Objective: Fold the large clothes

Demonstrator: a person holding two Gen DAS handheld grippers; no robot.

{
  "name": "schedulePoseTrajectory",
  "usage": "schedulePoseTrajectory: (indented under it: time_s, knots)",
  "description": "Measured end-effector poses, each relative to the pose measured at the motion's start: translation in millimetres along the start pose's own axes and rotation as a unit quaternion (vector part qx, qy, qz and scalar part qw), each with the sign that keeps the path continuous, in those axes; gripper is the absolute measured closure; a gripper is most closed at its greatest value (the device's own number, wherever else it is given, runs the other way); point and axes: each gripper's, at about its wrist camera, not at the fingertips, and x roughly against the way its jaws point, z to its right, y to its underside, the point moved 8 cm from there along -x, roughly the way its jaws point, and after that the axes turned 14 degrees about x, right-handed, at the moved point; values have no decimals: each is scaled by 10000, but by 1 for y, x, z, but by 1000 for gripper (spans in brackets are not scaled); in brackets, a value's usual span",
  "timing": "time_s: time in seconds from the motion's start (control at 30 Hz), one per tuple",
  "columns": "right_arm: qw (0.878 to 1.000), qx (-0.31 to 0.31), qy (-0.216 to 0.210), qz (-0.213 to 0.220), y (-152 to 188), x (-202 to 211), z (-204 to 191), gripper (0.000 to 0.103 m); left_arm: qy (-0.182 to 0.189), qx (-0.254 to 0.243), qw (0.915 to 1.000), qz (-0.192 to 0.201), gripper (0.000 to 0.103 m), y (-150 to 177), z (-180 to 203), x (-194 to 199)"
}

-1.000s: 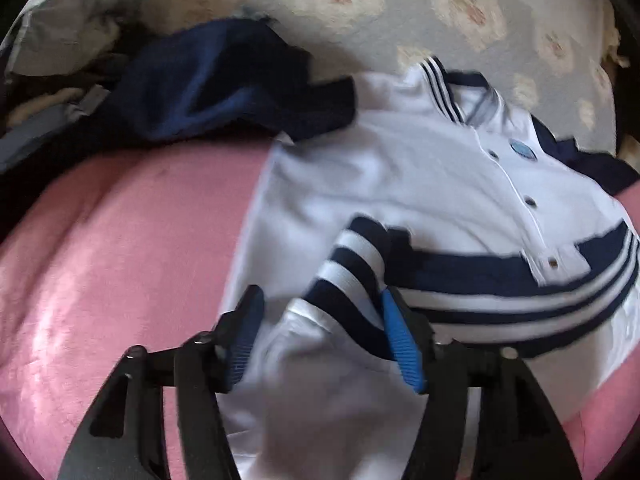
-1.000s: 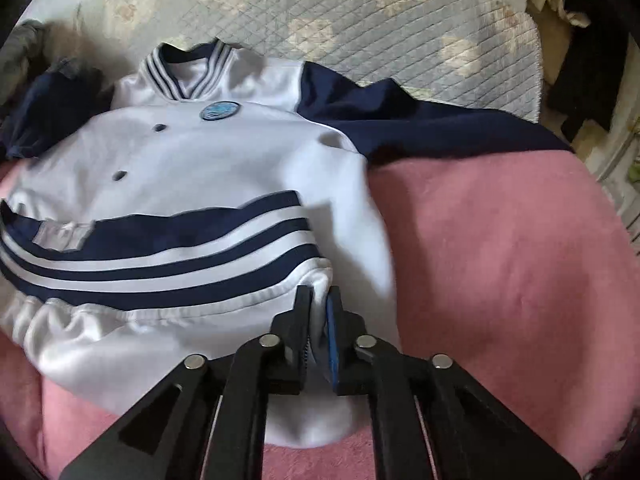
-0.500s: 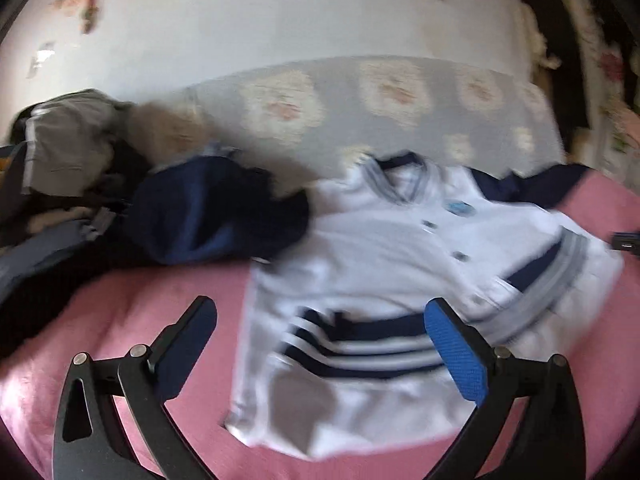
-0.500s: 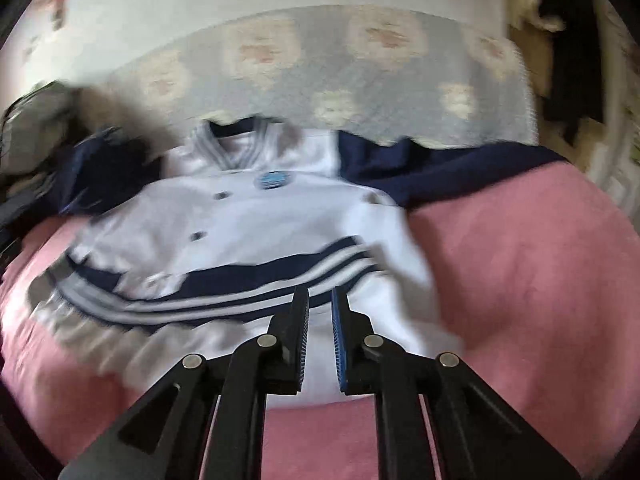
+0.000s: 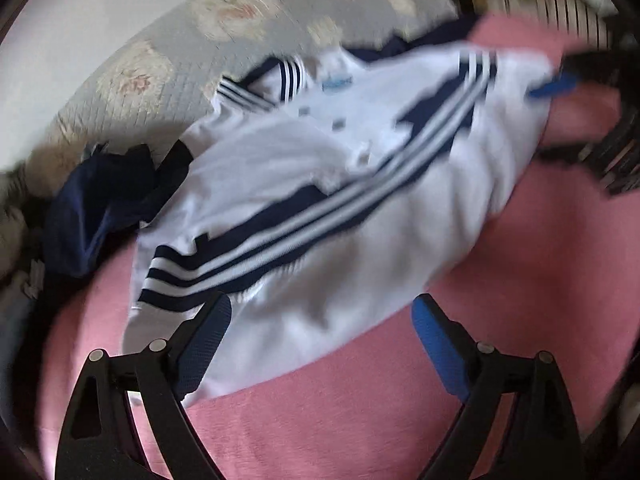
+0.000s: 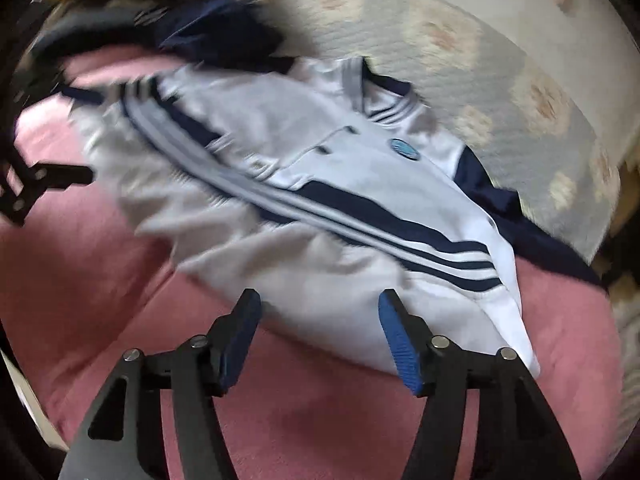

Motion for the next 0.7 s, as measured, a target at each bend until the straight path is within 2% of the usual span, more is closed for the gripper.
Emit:
schedulePoseTrajectory:
  time_s: [0.03, 0.1, 0.17, 0.23, 0.3, 0.4, 0.43, 0.5, 0.57, 0.6, 0.63, 0.67, 0.7]
  knots:
    - [9998, 186, 58, -70, 3, -3, -6, 37, -136, -28, 9999, -93, 11, 3, -3, -6]
    - [9984, 367, 382, -181, 6, -7, -8, 36, -123, 262, 9994, -195, 6, 5, -13, -14]
    - [9945, 378, 912, -359, 7, -11, 3, 34, -496, 736, 9958, -217, 3, 4, -35, -20]
    - [9927, 216, 1059, -530, 11, -19, 16, 21, -871, 1136, 9895, -212, 2, 6, -59, -26]
    - [9934, -169, 957, -603, 14, -24, 31, 17, -1159, 1500, 9817, -157, 8, 8, -84, -29]
    - [9920, -258, 1036, -680, 21, -27, 48, 17, -1178, 1782, 9768, -167, 18, 10, -101, -31]
    - [9905, -245, 1140, -729, 24, -28, 53, 17, -1125, 1816, 9768, -176, 22, 11, -100, -30]
    - [9875, -361, 1263, -876, 34, -29, 66, 17, -1112, 1722, 9787, -150, 39, 13, -96, -27]
    - [9860, -547, 1207, -1016, 45, -31, 81, 17, -1178, 1568, 9804, -160, 47, 12, -91, -25]
    - [9866, -691, 1067, -1023, 51, -32, 87, 17, -1234, 1550, 9801, -138, 47, 11, -93, -25]
    - [9876, -791, 939, -981, 54, -33, 91, 21, -1250, 1551, 9799, -141, 47, 10, -92, -26]
    - [9882, -844, 869, -933, 56, -34, 93, 29, -1261, 1563, 9795, -153, 47, 11, -93, -28]
    - [9878, -774, 934, -979, 60, -38, 96, 56, -1286, 1617, 9783, -160, 47, 11, -96, -32]
